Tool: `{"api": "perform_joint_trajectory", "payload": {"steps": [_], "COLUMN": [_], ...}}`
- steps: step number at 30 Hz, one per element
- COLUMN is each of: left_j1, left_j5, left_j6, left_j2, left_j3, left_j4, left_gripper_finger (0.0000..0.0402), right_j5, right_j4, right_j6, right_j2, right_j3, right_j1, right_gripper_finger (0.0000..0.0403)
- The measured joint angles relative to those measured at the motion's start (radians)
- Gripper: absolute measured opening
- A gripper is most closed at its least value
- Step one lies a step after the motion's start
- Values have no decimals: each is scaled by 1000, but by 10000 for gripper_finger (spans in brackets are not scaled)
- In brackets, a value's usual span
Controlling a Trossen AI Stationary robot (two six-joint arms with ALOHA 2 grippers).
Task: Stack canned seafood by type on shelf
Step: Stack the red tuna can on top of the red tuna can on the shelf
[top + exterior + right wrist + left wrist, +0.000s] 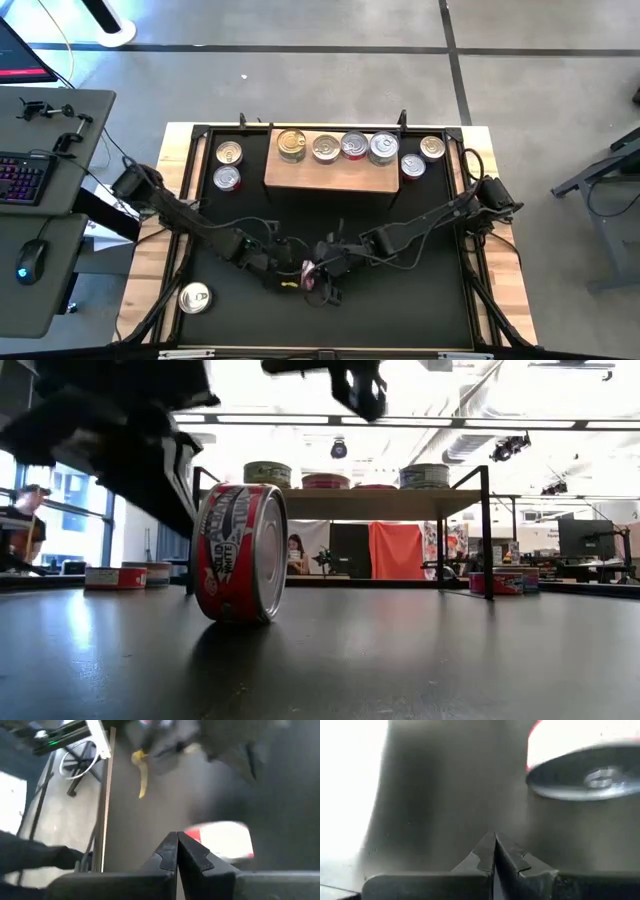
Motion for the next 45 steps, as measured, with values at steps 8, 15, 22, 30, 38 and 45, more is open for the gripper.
{"api": "perform_joint_trajectory", "payload": {"steps": [8,15,22,30,38,45], "left_j1": [-91,-233,-346,-378,-376,-376], "left_j5": [-55,-157,-152,-205,-220,-242], "left_j6": [-409,-648,-699,-699,-770,-785], "left_j2": [-227,-340,-373,-374,-374,-374], "left_j3": [-149,-158,-158,-158,-158,-157], "left_j4": [33,93,300,460,480,482], "left_gripper_finger": [0,0,0,0,0,0], "right_j5": [-157,-106,-212,-190,79,48], "right_j4": [-97,-131,-200,-274,-353,-487], "right_j6": [-304,-468,-612,-830,-1154,-1271], "right_j2": [0,0,24,105,163,252], "right_j3": [117,164,163,163,207,334], "right_j1": [-37,-98,-156,-161,-143,-146], "right_gripper_finger": [45,82,142,251,277,271]}}
